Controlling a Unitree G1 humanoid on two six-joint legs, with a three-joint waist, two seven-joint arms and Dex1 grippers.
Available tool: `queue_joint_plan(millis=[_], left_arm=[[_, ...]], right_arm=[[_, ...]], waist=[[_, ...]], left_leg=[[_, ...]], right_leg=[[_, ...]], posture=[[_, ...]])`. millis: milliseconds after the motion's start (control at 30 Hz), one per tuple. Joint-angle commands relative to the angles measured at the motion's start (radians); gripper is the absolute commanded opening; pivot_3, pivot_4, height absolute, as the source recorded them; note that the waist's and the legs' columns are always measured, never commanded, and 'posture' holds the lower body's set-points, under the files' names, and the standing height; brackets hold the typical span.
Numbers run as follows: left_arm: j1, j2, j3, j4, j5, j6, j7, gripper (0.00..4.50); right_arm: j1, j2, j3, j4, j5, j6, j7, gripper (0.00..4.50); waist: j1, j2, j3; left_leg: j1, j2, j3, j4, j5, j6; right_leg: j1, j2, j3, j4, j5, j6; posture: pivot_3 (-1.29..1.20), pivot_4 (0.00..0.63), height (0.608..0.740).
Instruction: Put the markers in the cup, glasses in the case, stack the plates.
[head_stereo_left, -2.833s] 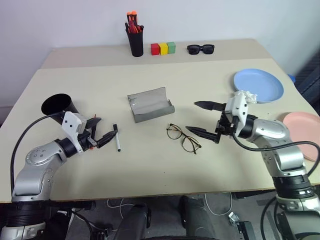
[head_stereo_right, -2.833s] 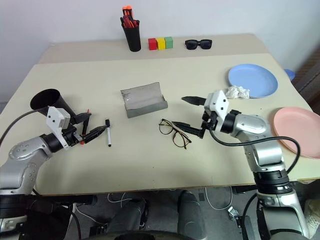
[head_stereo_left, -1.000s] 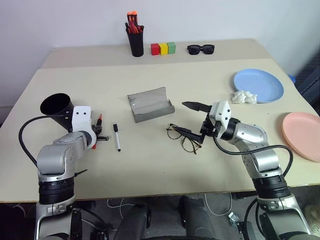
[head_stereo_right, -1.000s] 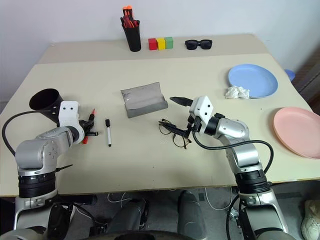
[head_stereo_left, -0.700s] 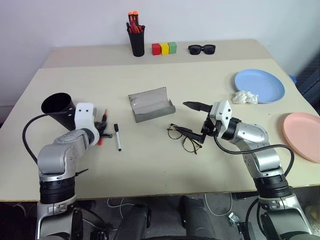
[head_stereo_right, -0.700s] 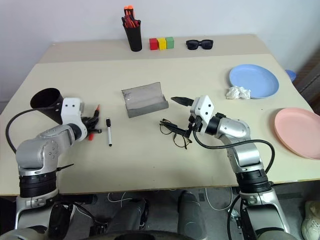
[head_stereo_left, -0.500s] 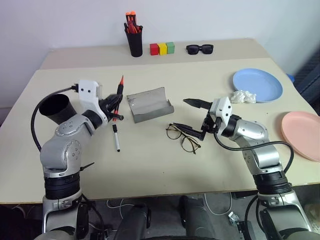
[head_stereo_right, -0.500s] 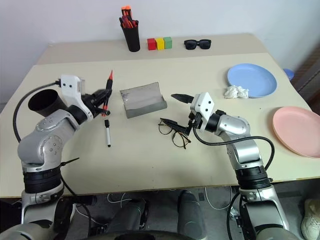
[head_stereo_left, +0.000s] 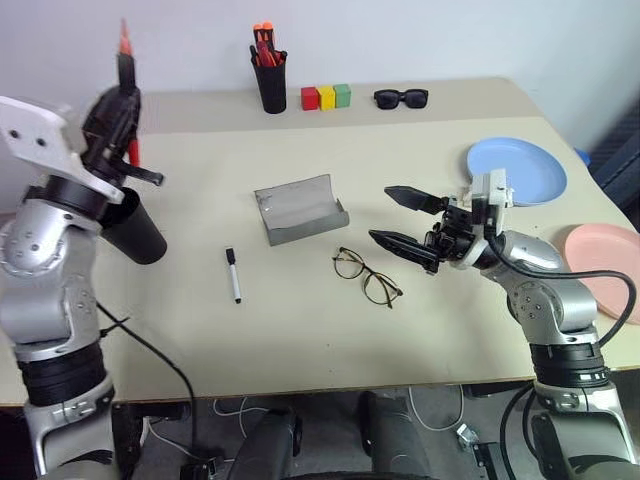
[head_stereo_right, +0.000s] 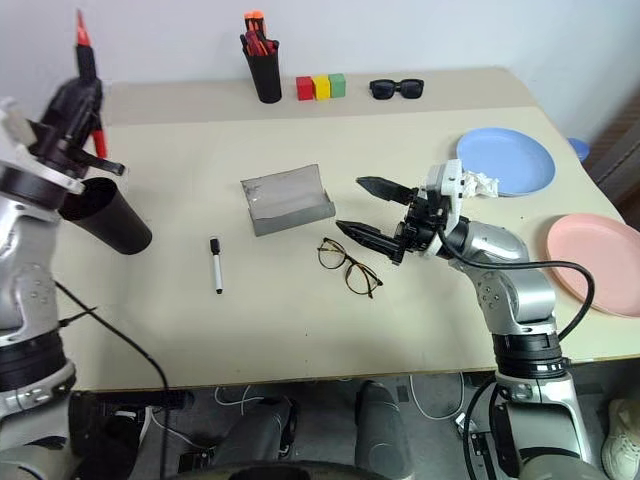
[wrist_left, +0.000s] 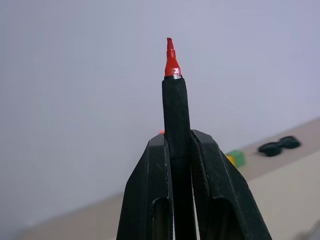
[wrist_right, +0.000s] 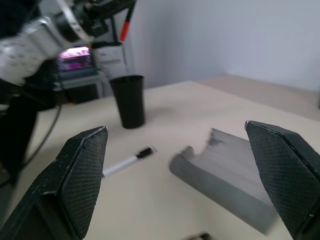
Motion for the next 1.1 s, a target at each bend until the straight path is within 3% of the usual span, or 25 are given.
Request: queue_joint_plan(millis=[33,233,467,833,1100], left_arm=[[-0.017,0.045,0.096,0.069,-0.018,-0.073,-0.002,0.03],[0.003,0.063,0.15,0.277,-0.005,-0.221,-0.025,0.03],[0.001,0.013,0.104,0.524,0.033,-0.45,-0.041,0.03],[0.043,-0.071,0.042,0.574,0.005,-0.539,-0.083,0.03],[0.061,-0.072,0.031,0.552,-0.014,-0.545,-0.091,4.07]], right_arm=[[-0.017,0.007,0.012,-0.028,-0.022,-0.022,-0.002,4.5],[-0.033,0.019,0.031,-0.029,-0.045,-0.026,-0.011,4.5],[-0.045,0.032,0.046,-0.032,-0.065,-0.029,-0.015,4.5],[-0.043,0.034,0.046,-0.034,-0.091,-0.045,-0.024,4.5],[-0.048,0.035,0.048,-0.018,-0.109,-0.064,-0.024,4.5]], waist=[[-0.001,0.0,0.0],[0.001,0.0,0.0],[0.001,0.0,0.0],[0.0,0.0,0.0],[-0.001,0.0,0.0]], left_leg=[[0.0,0.0,0.0,0.0,0.0,0.0],[0.0,0.0,0.0,0.0,0.0,0.0],[0.0,0.0,0.0,0.0,0.0,0.0],[0.0,0.0,0.0,0.0,0.0,0.0],[0.0,0.0,0.0,0.0,0.0,0.0]], right_leg=[[0.0,0.0,0.0,0.0,0.0,0.0],[0.0,0.0,0.0,0.0,0.0,0.0],[0.0,0.0,0.0,0.0,0.0,0.0],[0.0,0.0,0.0,0.0,0.0,0.0],[-0.001,0.0,0.0,0.0,0.0,0.0]], posture=[[0.0,0.15,0.74],[0.0,0.15,0.74],[0.0,0.15,0.74],[0.0,0.15,0.74],[0.0,0.15,0.74]])
